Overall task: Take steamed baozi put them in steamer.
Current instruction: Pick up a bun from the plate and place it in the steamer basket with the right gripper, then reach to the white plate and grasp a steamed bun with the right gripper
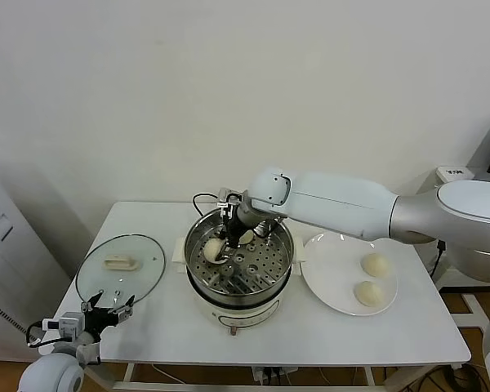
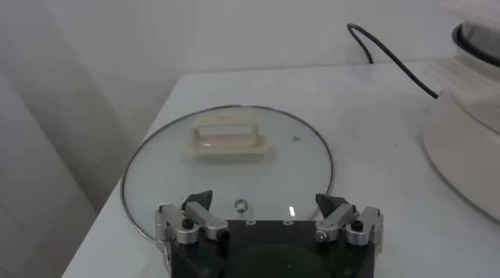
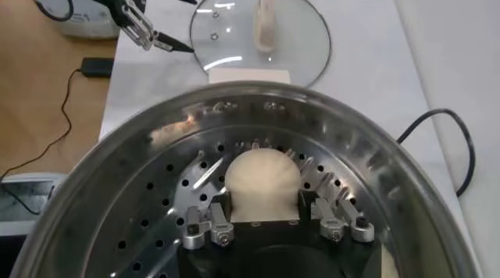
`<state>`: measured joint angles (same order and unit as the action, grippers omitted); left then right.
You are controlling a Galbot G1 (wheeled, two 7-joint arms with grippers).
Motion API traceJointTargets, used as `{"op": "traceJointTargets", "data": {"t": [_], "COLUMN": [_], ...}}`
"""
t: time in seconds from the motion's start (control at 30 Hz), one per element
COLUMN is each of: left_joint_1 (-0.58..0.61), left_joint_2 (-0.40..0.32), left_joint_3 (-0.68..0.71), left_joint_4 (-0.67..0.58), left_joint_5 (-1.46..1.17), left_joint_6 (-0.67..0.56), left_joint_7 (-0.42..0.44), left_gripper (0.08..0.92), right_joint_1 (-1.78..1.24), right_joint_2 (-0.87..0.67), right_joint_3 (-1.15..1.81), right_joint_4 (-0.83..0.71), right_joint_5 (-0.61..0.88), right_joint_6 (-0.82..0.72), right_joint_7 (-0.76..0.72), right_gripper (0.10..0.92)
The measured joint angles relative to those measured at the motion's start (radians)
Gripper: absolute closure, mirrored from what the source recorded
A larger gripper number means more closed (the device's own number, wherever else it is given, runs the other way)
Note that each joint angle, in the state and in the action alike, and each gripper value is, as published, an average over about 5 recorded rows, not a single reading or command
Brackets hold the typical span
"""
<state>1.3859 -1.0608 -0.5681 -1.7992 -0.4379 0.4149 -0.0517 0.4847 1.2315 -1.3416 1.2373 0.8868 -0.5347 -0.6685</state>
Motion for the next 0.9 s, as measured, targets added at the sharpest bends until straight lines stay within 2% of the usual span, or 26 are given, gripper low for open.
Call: {"op": "traceJointTargets", "data": {"t": [0.2, 0.3, 0.53, 0.9], "left_joint_1": [0.000, -0.001, 0.004, 0.006], "left_joint_2": [0.000, -0.001, 0.002, 0.007], "left_joint_3": [0.000, 0.000, -0.005, -0.005], "left_joint_4": [0.004, 0.003, -0.009, -0.023], "left_joint_5": [0.000, -0.001, -0.004, -0.006], "left_joint_6": [-0.001, -0.001, -0.001, 0.001], "left_joint_7": [0.000, 0.000, 0.000, 0.000], "left_gripper": [0.177, 0.177, 0.177, 0.177], "right_joint_1": [0.004, 0.023, 0.111, 0.259], "right_joint_2": [-0.002, -0.014, -0.098, -0.336], "right_joint_3": [0.011, 0.012, 0.001, -0.084], "right_joint_4": [0.000, -0.001, 0.000, 0.021], "right_joint_5": [-0.001, -0.008, -0.074, -0.241], "right_joint_6": [0.001, 0.007, 0.049, 0.193], "right_joint_7": [-0.011, -0.034, -0.157, -0.412], "right_gripper": [0.243, 0.209, 0.203, 0.203]}}
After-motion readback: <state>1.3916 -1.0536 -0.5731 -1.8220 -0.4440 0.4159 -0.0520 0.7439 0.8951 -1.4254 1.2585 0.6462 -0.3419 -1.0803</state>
